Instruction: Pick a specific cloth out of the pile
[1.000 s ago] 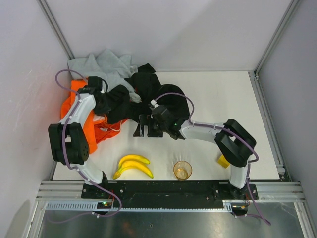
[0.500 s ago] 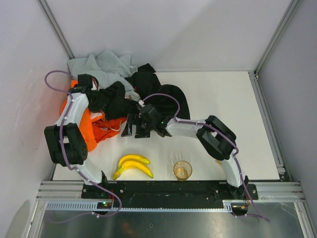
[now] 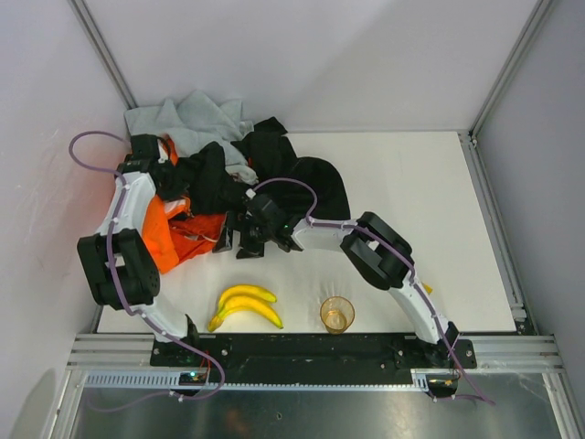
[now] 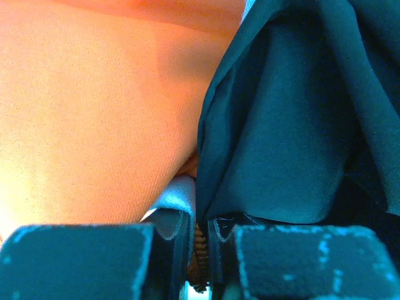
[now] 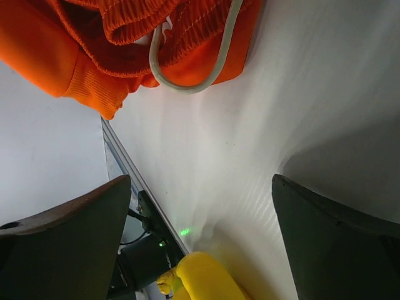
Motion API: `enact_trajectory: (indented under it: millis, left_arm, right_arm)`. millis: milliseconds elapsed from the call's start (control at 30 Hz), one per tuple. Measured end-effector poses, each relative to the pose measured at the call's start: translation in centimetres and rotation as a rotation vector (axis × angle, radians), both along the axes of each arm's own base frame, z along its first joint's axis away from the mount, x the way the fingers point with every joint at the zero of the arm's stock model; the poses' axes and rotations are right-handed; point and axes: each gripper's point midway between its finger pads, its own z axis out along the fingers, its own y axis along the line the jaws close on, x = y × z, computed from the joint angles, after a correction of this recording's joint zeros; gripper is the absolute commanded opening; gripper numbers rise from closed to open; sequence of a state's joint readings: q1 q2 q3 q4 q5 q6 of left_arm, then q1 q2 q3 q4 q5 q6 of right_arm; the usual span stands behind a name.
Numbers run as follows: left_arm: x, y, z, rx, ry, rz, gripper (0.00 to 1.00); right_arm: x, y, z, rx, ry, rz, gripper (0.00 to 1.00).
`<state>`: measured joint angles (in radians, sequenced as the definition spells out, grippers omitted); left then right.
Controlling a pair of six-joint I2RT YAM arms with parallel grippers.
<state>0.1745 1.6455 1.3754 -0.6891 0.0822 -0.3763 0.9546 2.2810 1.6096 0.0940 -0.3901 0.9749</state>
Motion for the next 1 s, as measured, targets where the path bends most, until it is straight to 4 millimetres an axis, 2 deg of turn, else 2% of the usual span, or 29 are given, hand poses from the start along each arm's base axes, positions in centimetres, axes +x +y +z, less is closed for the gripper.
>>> enact_trajectory:
  millis: [233,533,833,900,1000]
  left_arm:
    - [0.4,0.1,0.1,-0.048,-0.025,0.0,0.01]
    - [0.6,0.2,0.0,-0.109,-0.046,0.005,0.01]
    - [0.7,0.1,-0.4,-0.121,-0.064,-0.003,0.01]
    - [0.8,0.0,-0.4,-0.124,-0.069,-0.006,0.01]
    - [0.8,-0.1,-0.4,-0.13,-0.075,-0.009,0.01]
  right_arm:
    - [0.4,1.4,-0.5,0.033,0.055,-0.013,0.99]
    - [1.5,4.6,-0.3,0.123,0.126,-0.008,0.99]
    - [2.5,6.4,-0.2,0.167,0.181,-0.035,0.99]
    - [2.8,6.7,-0.2,0.176,0.187,-0.04,0.98]
    - [3.3,7.1,-0.1,0.184,0.193,-0.054,0.91]
